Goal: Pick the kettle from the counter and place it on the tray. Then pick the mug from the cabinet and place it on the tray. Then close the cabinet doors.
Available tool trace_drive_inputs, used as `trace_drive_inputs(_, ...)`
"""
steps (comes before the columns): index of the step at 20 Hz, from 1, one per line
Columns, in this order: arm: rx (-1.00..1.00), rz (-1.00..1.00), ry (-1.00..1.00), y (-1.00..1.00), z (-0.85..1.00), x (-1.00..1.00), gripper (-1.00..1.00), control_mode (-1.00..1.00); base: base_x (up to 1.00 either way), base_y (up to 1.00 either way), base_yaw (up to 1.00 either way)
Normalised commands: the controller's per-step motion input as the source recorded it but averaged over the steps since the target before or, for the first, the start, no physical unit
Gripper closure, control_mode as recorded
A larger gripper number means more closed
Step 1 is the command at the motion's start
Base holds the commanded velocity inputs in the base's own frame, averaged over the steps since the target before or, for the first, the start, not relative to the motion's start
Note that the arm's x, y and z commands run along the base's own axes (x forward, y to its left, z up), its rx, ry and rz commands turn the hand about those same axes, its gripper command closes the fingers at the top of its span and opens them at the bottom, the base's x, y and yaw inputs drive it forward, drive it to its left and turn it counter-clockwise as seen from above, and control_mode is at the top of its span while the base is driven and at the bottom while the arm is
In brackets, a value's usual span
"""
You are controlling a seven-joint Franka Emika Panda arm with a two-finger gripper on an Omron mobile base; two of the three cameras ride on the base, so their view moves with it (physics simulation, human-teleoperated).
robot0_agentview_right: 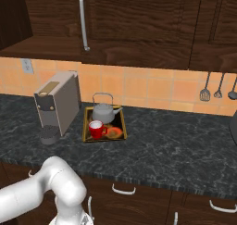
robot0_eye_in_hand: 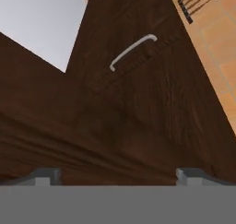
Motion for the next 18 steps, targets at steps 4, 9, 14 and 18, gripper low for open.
trace_drive_inputs(4, 0.23, 0.11, 0.0, -0.64, 0.14, 0.38, -1.0, -1.0, 0.0, 0.0, 0.0)
trace_drive_inputs(9, 0.21, 0.17, 0.0, -0.64, 0.03, 0.42, -1.0, -1.0, 0.0, 0.0, 0.0)
trace_drive_inputs(14, 0.18, 0.26, 0.0, -0.67, 0.0, 0.46, -1.0, -1.0, 0.0, 0.0, 0.0)
trace_drive_inputs(18, 0.14, 0.31, 0.0, -0.66, 0.0, 0.63, -1.0, -1.0, 0.0, 0.0, 0.0)
